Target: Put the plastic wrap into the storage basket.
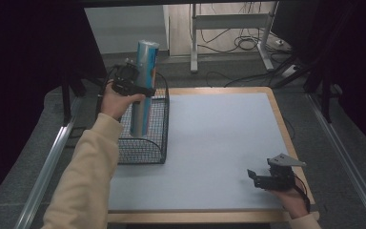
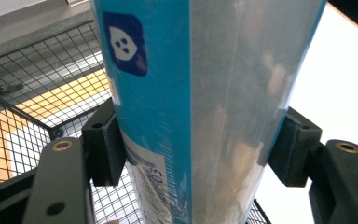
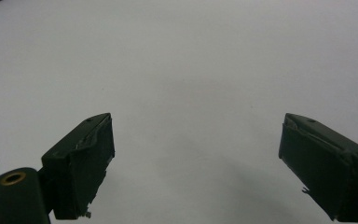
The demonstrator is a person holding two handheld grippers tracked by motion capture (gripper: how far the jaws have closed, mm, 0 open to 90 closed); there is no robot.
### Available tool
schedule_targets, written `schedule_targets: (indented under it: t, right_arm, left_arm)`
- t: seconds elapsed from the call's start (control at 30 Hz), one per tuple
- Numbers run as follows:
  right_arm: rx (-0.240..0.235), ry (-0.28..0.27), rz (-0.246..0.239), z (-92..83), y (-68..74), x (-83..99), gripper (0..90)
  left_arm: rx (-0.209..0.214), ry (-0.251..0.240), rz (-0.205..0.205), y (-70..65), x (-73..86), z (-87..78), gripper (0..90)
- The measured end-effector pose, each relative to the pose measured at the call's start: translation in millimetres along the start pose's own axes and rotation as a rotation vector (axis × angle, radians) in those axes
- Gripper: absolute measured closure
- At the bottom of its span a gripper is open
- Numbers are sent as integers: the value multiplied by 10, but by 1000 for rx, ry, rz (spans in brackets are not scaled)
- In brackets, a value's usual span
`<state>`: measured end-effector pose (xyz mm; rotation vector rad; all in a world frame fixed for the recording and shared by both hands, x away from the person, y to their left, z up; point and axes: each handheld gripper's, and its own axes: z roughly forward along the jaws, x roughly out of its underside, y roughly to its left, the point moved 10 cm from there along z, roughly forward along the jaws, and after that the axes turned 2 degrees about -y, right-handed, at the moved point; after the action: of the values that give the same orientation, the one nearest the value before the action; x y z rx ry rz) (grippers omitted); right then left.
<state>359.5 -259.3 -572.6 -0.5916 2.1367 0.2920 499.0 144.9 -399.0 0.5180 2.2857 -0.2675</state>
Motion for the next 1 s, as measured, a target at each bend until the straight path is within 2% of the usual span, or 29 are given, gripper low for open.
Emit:
schedule_targets:
  t: [0.53, 0.7, 1.0]
  right_arm:
    - [-1, 0, 0, 1, 1, 3, 104]
    - [-3, 3, 3, 7, 4, 10, 105]
    - [-2, 7, 11, 9, 9, 17, 105]
  left_arm:
    - [-3, 53, -13, 61, 207, 267, 321]
    - [-39, 89, 13, 105, 281, 378, 321]
    - [-36, 143, 19, 126, 358, 587, 321]
